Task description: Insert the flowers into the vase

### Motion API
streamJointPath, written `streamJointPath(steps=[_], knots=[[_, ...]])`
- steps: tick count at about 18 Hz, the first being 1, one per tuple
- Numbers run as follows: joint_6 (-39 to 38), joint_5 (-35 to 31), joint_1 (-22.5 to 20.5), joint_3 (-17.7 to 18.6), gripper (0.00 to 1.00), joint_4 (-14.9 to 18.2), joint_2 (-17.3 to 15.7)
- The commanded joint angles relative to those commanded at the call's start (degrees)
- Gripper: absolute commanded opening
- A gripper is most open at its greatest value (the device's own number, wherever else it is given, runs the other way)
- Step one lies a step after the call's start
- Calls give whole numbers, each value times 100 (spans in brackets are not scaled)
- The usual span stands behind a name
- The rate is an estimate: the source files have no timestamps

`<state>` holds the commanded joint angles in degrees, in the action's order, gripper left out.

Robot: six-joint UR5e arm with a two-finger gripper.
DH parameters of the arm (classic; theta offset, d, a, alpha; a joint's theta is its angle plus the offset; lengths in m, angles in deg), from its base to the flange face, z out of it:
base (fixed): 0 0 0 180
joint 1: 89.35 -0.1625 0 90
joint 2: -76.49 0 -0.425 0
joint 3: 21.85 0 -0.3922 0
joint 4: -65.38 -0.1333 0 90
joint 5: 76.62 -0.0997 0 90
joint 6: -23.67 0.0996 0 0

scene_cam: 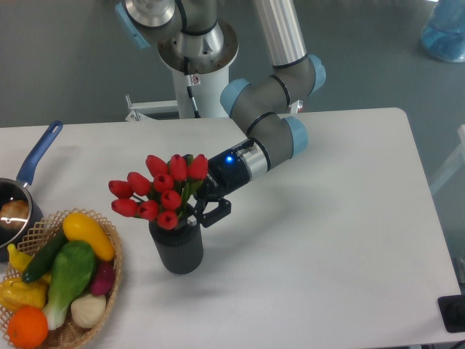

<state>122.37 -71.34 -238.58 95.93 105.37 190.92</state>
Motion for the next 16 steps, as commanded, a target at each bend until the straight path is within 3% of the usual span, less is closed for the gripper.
streamJointPath(steps=[3,10,13,16], knots=[[9,0,-18,-9,99,0,0],[-61,-18,-281,-53,100,17,-79],[-491,-148,-527,-61,100,9,-368],[-763,-658,-843,-394,100,18,-396]])
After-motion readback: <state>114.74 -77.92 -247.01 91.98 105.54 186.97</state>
